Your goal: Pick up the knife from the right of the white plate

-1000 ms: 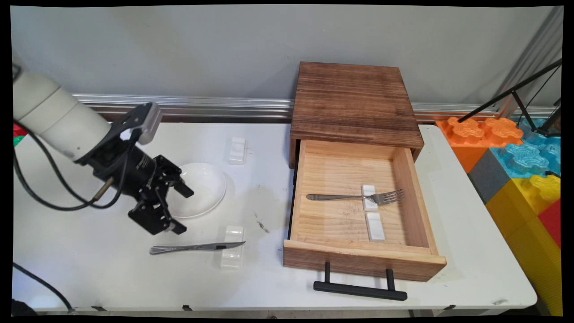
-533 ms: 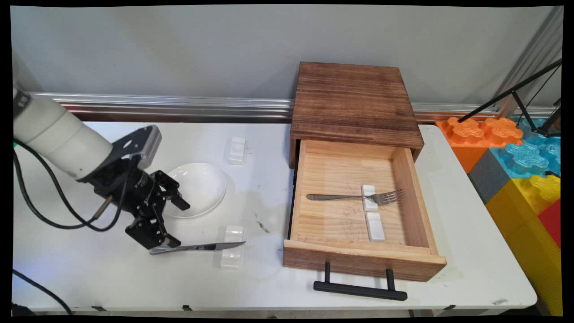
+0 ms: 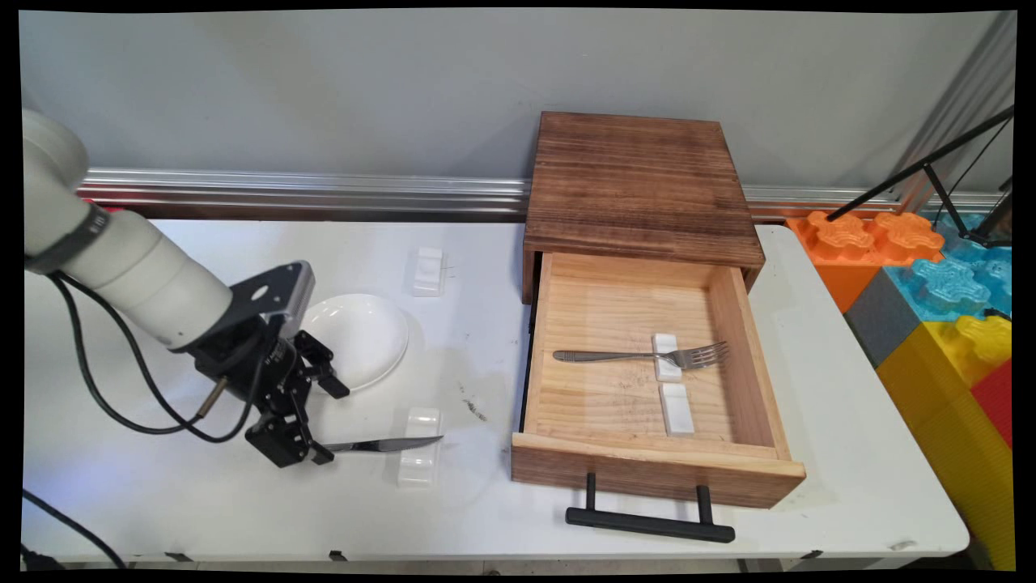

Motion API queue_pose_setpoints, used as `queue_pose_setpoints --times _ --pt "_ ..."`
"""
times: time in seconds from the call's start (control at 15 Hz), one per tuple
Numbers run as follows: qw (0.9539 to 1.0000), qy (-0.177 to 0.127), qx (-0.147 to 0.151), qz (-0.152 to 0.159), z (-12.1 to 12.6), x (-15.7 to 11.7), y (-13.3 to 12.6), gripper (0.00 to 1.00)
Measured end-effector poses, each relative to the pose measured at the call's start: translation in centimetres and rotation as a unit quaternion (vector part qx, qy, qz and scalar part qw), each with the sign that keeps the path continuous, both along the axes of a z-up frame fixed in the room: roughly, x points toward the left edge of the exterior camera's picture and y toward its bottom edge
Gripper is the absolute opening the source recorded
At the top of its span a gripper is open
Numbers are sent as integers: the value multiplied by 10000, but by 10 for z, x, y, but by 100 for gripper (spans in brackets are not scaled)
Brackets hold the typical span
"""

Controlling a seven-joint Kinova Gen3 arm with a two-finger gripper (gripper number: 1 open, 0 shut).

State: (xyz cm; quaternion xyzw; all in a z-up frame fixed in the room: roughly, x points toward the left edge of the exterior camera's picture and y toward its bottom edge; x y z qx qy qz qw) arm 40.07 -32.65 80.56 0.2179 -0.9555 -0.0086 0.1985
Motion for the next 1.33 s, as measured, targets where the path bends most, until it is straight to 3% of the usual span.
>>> queue_pose_setpoints --times 0.47,1.33 --pt "9999 -123 6 -100 -24 -9 -5 100" --pt "9997 -218 -23 -131 -44 -15 -10 100"
